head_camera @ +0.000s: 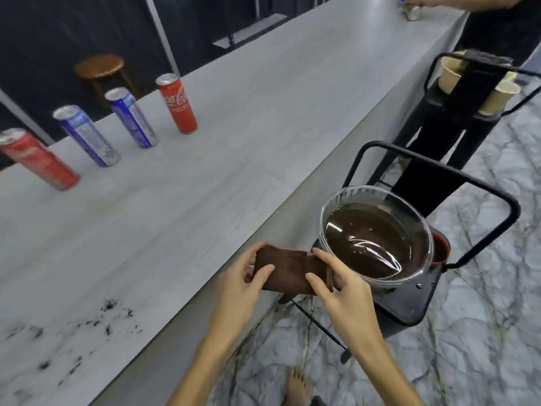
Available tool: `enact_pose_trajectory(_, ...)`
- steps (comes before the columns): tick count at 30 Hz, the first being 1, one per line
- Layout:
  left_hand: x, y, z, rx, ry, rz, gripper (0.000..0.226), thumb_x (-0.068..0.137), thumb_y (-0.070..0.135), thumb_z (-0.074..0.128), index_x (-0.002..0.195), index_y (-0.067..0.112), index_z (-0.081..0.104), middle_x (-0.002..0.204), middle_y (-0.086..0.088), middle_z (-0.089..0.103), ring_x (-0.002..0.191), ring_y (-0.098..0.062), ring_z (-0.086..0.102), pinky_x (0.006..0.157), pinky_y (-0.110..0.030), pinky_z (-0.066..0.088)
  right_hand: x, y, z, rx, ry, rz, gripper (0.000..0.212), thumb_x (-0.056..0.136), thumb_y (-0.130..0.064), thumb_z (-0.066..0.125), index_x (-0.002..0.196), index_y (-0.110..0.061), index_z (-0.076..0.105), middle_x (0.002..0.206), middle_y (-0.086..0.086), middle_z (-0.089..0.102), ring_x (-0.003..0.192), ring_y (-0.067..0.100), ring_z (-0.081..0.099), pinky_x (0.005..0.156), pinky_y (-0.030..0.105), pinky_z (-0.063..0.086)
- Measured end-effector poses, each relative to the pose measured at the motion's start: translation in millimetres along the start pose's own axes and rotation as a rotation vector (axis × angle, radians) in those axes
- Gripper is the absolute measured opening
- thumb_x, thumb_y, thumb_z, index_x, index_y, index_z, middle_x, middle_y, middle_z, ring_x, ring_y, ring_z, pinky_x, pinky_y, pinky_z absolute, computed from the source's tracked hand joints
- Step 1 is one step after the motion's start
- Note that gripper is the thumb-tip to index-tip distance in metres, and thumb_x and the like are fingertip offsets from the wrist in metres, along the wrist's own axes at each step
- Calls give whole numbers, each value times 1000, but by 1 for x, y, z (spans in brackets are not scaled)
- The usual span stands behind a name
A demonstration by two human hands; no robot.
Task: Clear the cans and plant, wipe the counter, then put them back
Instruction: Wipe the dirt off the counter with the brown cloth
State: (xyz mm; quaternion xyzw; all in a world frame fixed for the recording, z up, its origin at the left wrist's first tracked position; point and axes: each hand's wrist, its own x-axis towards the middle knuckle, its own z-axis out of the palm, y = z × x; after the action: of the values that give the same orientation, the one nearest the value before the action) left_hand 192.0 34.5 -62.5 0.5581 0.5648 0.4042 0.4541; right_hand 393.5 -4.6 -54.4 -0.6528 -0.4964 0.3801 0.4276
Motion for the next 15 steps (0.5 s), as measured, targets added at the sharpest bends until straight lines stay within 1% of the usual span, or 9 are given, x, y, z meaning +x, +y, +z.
enact_pose_trajectory(2,-12,3,-27,6,45,11,41,97,21,72,131,42,65,106,20,75,97,-3,72,78,-10,52,-5,-19,18,18,-62,-20,45,96,-19,76,138,-30,67,124,-21,71,118,-4,66,104,32,56)
enact_pose_trajectory(3,-19,4,-42,10,71,13,42,96,21,72,132,42,64,104,20,75,96,-2,72,78,-9,52,-9,-28,28,6,-90,-41,44,96,-20,76,138,-30,67,122,-21,70,118,-3,66,104,32,57)
enact_pose_trajectory(6,-44,6,-88,40,153,12,45,96,23,72,135,42,62,93,20,75,86,0,72,70,-6,48,-23,-55,62,-56,-150,-125,43,96,-24,76,137,-33,67,102,-26,67,102,-7,65,93,23,58)
enact_pose_trajectory(8,-63,6,-120,69,215,6,46,97,27,71,138,44,59,88,22,74,82,0,71,68,-8,48,-34,-71,87,-73,-208,-160,44,96,-28,75,139,-37,66,99,-28,66,94,-11,64,84,17,56)
enact_pose_trajectory(9,-73,5,-136,83,246,0,47,97,29,71,139,45,58,87,23,73,82,-1,70,67,-9,48,-39,-79,101,-76,-237,-177,45,96,-29,75,139,-38,65,102,-28,66,93,-13,63,82,14,53)
enact_pose_trajectory(11,-94,1,-169,96,313,-11,47,97,30,71,140,44,58,86,21,72,81,-2,70,67,-11,49,-53,-95,129,-52,-293,-204,47,96,-28,75,140,-39,64,115,-26,69,104,-17,61,86,9,51)
enact_pose_trajectory(12,-105,-1,-185,105,350,-15,47,97,31,71,140,44,58,86,17,72,79,-4,69,68,-13,50,-60,-102,143,-29,-322,-215,47,96,-27,76,140,-39,65,122,-26,69,111,-18,60,89,8,51)
enact_pose_trajectory(14,-126,-7,-216,134,429,-32,47,96,33,72,139,46,58,82,10,71,74,-9,65,67,-14,49,-76,-116,172,9,-386,-240,46,96,-25,76,139,-36,66,128,-23,69,119,-14,59,97,12,51)
enact_pose_trajectory(15,-136,-10,-230,148,465,-42,47,96,34,71,139,47,58,80,10,69,73,-11,63,66,-14,48,-84,-123,185,20,-415,-254,45,96,-25,75,139,-35,66,128,-23,69,120,-12,60,100,15,51)
